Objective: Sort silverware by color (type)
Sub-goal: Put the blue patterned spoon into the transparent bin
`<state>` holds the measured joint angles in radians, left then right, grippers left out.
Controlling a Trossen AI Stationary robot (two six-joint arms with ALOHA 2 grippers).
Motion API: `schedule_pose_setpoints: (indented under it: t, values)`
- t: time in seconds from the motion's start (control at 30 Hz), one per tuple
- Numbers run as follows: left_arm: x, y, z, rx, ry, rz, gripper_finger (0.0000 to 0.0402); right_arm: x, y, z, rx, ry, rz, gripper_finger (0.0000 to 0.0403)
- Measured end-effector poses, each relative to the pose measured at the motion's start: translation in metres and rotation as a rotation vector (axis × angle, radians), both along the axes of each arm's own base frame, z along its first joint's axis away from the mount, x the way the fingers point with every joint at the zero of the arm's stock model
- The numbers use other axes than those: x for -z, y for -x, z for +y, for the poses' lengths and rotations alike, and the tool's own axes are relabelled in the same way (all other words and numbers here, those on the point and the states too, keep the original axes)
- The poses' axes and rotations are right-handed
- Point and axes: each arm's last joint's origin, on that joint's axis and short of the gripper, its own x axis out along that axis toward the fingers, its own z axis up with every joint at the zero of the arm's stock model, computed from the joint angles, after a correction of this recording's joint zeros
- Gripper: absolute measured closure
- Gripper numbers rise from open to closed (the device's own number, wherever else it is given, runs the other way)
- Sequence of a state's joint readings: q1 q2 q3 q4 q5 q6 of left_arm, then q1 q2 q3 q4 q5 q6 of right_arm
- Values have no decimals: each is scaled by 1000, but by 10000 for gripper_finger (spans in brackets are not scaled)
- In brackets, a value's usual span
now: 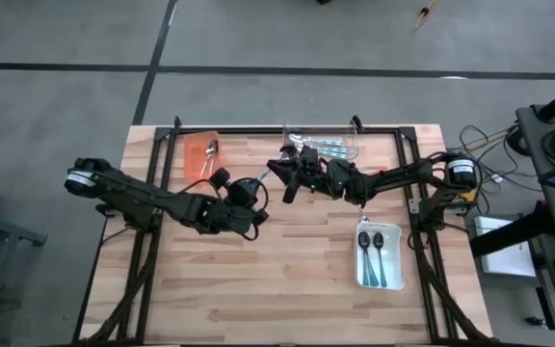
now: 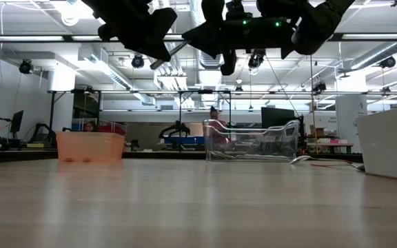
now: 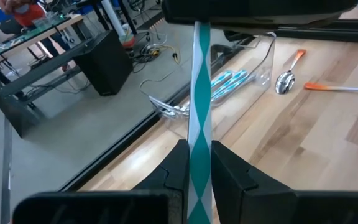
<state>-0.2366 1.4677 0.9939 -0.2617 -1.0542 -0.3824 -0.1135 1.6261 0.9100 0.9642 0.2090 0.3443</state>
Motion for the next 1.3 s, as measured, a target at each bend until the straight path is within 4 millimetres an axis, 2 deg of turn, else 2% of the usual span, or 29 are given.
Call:
schedule_pose_setpoints:
  t: [0.2, 0.3, 0.43, 0.57, 0.67, 0.8, 0.9, 0.97, 1.13, 1.3]
  values:
    - [1, 0, 0, 6, 5, 5, 370, 1, 0, 0, -11, 12, 47, 382]
    - [0, 0, -1, 76, 51, 28, 346, -2, 6, -1, -61, 49, 158, 383]
    - [-4, 1, -3, 173, 78, 64, 293, -4, 20, -8, -107, 47, 474, 385]
    - [-3, 1, -4, 246, 55, 134, 248, -31, 39, -10, -186, 121, 878, 385]
    - [-5, -2, -4, 316, 38, 151, 228, -39, 51, -7, -262, 164, 1181, 386]
    - [-5, -10, -6, 536, 47, 86, 218, -60, 57, -5, -331, 197, 1330, 386]
    - [0, -14, -6, 745, 35, -41, 217, -68, 58, -5, -369, 212, 1407, 386]
    - [3, -13, 0, 781, 7, -146, 217, -66, 56, -5, -391, 199, 1471, 386]
    - [2, -7, 32, 694, -179, -423, 217, -70, 54, -5, -405, 155, 1555, 386]
    - [14, -8, 58, 765, -233, -457, 217, -60, 47, -4, -427, 151, 1601, 386]
